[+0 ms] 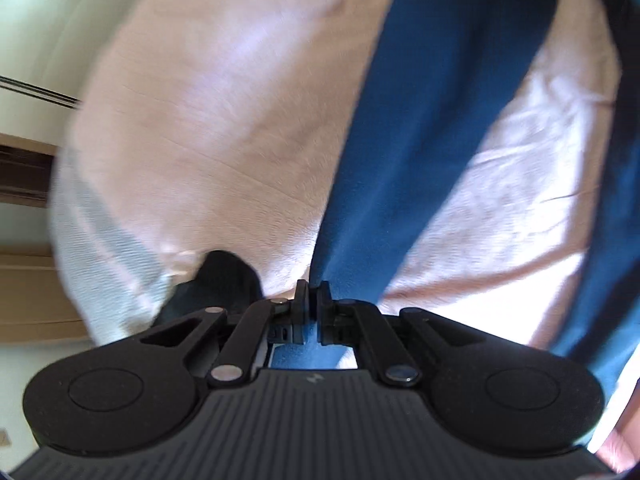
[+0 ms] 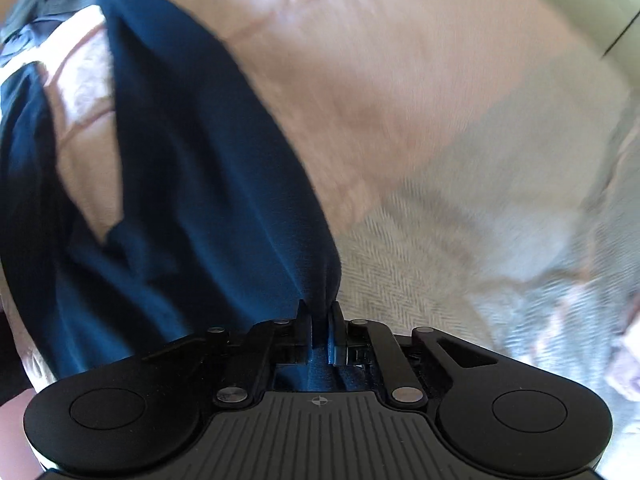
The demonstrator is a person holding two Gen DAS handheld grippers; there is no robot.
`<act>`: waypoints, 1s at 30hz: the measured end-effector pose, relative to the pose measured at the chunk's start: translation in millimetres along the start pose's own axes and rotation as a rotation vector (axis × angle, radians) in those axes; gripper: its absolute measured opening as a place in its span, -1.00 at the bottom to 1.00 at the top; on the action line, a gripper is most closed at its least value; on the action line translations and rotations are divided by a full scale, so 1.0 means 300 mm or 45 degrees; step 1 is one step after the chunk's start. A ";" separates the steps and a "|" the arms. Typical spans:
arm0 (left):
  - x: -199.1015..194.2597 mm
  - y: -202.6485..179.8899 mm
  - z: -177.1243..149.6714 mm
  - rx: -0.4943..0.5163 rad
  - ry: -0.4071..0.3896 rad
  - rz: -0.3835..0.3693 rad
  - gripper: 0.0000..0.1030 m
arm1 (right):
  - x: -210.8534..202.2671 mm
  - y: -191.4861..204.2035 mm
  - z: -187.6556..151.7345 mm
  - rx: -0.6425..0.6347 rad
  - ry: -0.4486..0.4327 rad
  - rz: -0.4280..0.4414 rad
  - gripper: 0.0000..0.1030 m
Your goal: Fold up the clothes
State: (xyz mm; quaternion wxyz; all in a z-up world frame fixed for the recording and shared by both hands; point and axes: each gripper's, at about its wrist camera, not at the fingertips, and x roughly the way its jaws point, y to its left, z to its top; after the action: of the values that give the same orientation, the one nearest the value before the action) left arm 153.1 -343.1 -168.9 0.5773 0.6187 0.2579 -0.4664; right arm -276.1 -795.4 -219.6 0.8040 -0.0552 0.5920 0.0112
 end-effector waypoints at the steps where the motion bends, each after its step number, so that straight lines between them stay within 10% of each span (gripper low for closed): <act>1: -0.065 -0.040 -0.025 -0.014 -0.019 0.023 -0.98 | -0.041 0.055 -0.029 -0.003 -0.036 -0.037 -0.90; 7: -0.271 -0.392 -0.208 -0.037 0.017 0.018 -0.98 | -0.190 0.426 -0.256 0.044 -0.164 -0.204 -0.90; 14: -0.118 -0.818 -0.318 0.163 0.092 -0.078 -0.98 | 0.015 0.731 -0.417 -0.016 0.050 -0.234 -0.90; 24: -0.207 -0.734 -0.424 0.201 -0.008 0.337 -0.98 | 0.002 0.755 -0.377 -0.007 0.063 -0.401 -0.90; 30: -0.048 -0.927 -0.489 0.408 0.129 0.262 -0.97 | 0.066 0.776 -0.437 -0.058 0.184 -0.310 -0.90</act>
State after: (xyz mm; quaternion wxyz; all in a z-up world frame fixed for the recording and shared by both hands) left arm -50.5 -144.2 -302.9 0.5024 0.7484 0.1444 -0.4081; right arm -414.4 -578.3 -294.6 0.7531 -0.1454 0.6370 -0.0769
